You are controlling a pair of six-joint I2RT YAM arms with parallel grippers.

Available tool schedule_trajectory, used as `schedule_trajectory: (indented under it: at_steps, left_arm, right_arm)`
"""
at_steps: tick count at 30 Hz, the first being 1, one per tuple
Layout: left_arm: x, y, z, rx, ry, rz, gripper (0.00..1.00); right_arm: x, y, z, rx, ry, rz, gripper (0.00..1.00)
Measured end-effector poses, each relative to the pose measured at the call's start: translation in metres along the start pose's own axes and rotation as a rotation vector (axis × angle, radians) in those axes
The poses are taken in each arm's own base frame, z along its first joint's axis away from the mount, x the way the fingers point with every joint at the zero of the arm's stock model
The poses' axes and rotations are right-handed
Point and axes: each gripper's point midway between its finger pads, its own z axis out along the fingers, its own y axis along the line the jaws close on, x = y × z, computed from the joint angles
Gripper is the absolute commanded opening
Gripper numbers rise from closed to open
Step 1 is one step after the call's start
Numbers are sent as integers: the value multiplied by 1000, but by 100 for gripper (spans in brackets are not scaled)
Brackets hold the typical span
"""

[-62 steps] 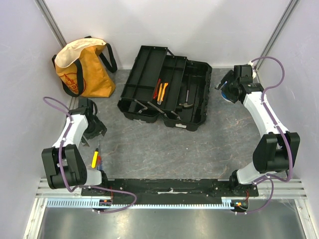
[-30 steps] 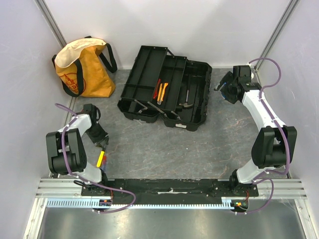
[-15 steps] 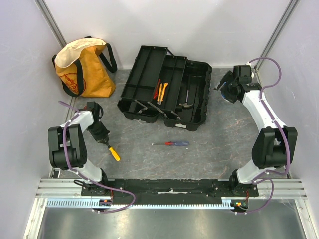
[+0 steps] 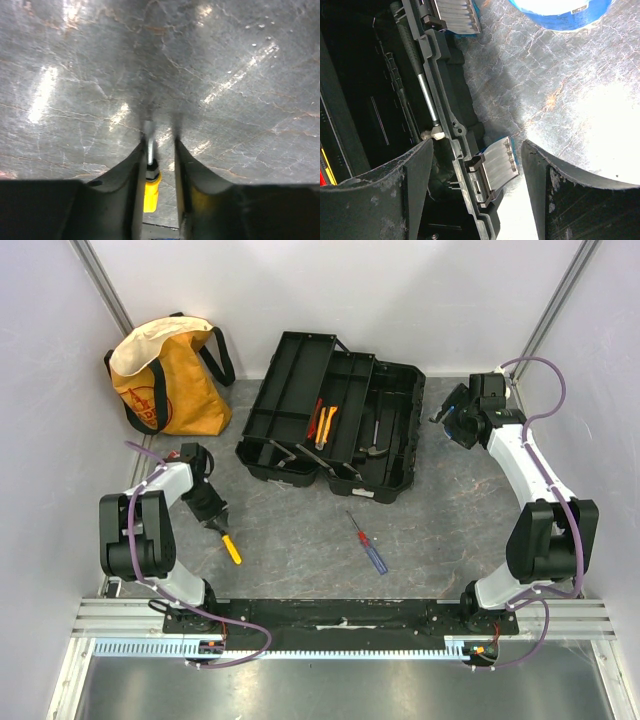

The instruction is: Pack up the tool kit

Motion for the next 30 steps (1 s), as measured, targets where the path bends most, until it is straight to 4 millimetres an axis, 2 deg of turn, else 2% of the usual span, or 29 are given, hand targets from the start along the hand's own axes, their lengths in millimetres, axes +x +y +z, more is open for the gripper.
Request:
schedule_trajectory:
  at_steps: [1,2,9,11,13,15,19,21,24,27,30]
  left_arm:
    - [1,0,0,3,2,-2,5]
    - [1,-1,0,6,3,-6,2]
    - [1,-7,-3,12,-5,9,2]
    - [-2,-11,-10,17,-12,25,2]
    - [-19,-24,-29,56,-69,58,2]
    - [-47,-46,-63,141,-182,104,2]
    - [-99,-99,-168,384,-473,229,2]
    - [-113,-121,-222,504,-605,296,2]
    - [-123,-150,-283,655,-743,382,2]
    - [-124,-186,-318,774,-812,474,2]
    - [-126,-232,-330,861,-829,566,2]
  right_arm:
    - [0,0,0,0,1,0,78]
    - [0,0,0,1,1,0,78]
    - [0,0,-1,-1,-1,-7,78]
    - [0,0,-1,-1,-1,-8,78]
    - [0,0,-1,-1,-1,-8,78]
    - [0,-1,-1,0,-1,-8,78]
    - [2,-2,0,2,2,-8,78]
    - [2,-2,-1,2,2,-8,78]
    - [2,-2,-1,2,2,-8,78]
    - [2,-1,-1,-1,4,-8,78]
    - [4,1,-1,-13,13,-9,75]
